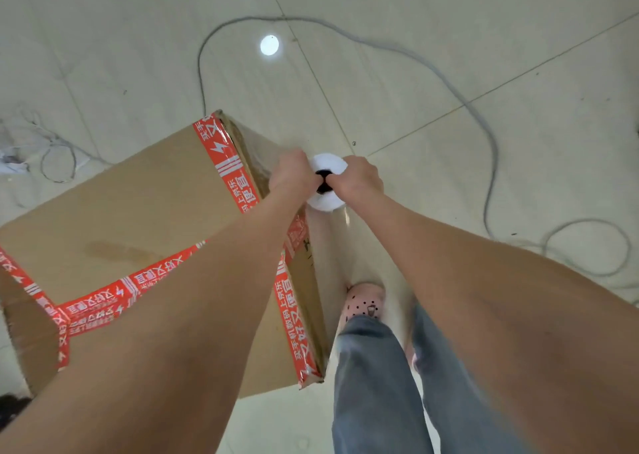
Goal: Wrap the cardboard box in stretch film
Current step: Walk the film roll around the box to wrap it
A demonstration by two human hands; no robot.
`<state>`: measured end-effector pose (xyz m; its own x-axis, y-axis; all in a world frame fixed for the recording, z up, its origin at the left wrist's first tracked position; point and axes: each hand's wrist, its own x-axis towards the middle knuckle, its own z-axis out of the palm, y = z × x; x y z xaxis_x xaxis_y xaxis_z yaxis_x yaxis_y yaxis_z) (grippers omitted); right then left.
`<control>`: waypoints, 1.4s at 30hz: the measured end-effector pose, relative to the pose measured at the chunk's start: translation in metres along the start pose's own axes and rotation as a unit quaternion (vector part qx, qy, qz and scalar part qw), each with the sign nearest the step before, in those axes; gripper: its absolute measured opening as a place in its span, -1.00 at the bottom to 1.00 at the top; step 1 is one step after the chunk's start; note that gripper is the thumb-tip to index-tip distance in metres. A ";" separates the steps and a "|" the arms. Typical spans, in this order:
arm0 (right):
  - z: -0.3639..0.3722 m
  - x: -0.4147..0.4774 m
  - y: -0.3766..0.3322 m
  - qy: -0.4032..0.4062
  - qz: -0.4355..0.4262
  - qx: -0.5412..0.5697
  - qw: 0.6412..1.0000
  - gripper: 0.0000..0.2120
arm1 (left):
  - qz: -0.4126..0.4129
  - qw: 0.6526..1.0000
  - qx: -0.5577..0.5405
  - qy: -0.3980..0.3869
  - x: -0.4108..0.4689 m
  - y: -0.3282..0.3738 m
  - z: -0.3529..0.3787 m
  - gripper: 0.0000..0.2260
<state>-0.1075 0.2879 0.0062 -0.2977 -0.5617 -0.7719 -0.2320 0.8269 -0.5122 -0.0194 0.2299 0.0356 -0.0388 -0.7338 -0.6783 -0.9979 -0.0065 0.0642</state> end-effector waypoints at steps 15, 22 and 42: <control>0.006 0.015 -0.023 -0.037 0.026 0.026 0.999 -0.77 | 0.034 0.995 0.097 0.003 0.009 0.000 -0.022 -0.74; -0.004 0.023 -0.037 -0.031 -0.047 -0.054 0.997 -0.82 | 0.082 0.986 0.140 0.032 0.017 0.013 -0.035 -0.74; -0.007 0.053 -0.096 -0.034 -0.034 -0.123 0.991 -0.79 | 0.058 0.981 0.184 -0.009 0.068 0.002 -0.075 -0.79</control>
<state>-0.1078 0.1784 0.0167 -0.2131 -0.6056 -0.7667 -0.4711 0.7512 -0.4623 -0.0206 0.1288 0.0446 -0.1508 -0.7023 -0.6957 -0.9376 0.3246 -0.1244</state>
